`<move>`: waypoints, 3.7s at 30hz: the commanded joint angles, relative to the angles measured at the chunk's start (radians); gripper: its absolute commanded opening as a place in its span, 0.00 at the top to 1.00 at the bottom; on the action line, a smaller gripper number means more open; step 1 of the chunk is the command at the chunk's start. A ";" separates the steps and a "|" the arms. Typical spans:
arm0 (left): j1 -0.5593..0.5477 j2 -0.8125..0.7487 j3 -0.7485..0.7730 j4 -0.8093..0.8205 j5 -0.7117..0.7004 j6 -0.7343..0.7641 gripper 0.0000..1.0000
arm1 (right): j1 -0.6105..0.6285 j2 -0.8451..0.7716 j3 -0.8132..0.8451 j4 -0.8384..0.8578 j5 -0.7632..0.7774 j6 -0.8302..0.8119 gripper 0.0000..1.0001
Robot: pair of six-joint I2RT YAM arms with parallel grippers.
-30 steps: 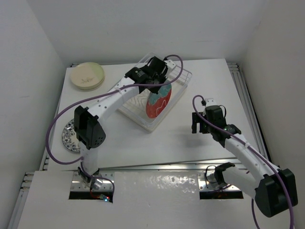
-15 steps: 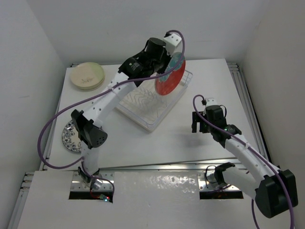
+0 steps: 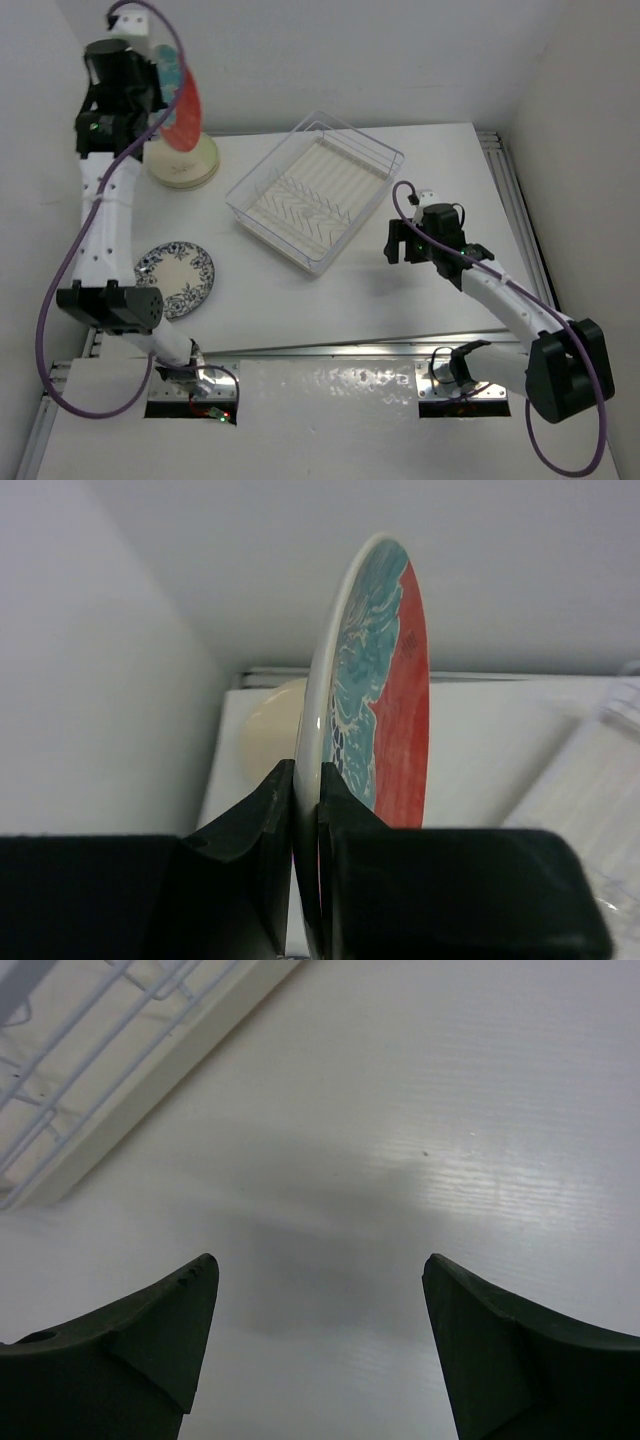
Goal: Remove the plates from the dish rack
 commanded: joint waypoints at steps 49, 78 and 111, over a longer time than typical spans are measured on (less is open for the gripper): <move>0.921 -0.032 -0.902 -0.281 1.070 0.723 0.88 | 0.004 0.175 0.128 -0.002 -0.254 -0.056 0.19; 0.821 0.032 -0.997 -0.219 0.855 0.902 0.38 | 0.006 0.204 0.227 -0.067 -0.247 0.015 0.19; 0.649 -0.158 -0.423 -0.009 -0.282 0.230 0.14 | -0.137 -0.220 0.100 0.060 0.751 -0.138 0.01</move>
